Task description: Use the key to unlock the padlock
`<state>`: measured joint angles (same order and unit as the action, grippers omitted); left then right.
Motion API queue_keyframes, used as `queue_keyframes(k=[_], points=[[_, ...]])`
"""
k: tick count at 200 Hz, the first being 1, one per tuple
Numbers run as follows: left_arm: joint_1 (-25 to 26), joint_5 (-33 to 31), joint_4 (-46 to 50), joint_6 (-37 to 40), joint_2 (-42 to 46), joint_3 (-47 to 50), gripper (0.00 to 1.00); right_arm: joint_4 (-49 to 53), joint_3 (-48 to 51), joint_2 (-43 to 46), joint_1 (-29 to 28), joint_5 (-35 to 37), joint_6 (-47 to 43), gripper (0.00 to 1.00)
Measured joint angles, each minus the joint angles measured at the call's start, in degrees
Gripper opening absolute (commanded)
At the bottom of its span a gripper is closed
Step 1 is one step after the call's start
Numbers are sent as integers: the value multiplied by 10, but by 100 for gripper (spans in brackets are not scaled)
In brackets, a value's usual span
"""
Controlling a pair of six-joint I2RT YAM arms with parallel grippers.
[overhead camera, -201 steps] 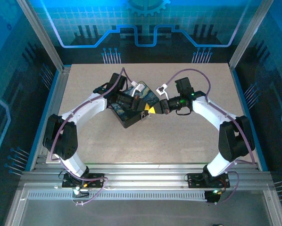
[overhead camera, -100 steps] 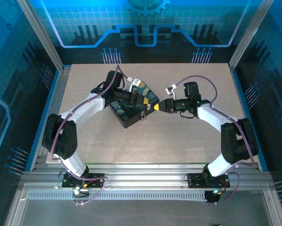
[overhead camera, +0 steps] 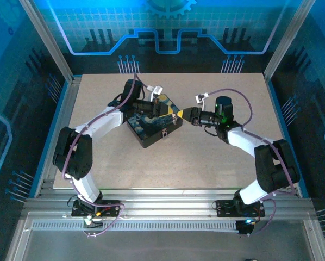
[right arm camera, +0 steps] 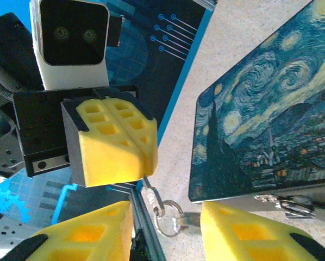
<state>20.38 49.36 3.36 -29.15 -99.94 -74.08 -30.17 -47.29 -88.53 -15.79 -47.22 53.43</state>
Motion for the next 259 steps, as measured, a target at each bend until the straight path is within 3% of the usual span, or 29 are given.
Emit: queue_keyframes(k=[101,164,204,217,226,236,259], points=[[-1,0,-38,-36,0,14,0,-63,0,-29,-26,3,51,20],[-5,2,-76,-57,12,35,0,-87,0,-31,-26,2,71,2],[-9,5,-108,-76,15,46,0,-122,2,-39,-26,1,97,0],[-10,5,-114,-81,15,49,13,-128,4,-40,-26,1,101,0],[-10,5,-114,-81,15,49,34,-129,5,-40,-26,1,102,0],[-10,3,-110,-79,15,49,49,-131,5,-40,-26,1,102,0],[-14,-13,-85,-68,15,49,63,-111,5,-40,-26,2,82,0]])
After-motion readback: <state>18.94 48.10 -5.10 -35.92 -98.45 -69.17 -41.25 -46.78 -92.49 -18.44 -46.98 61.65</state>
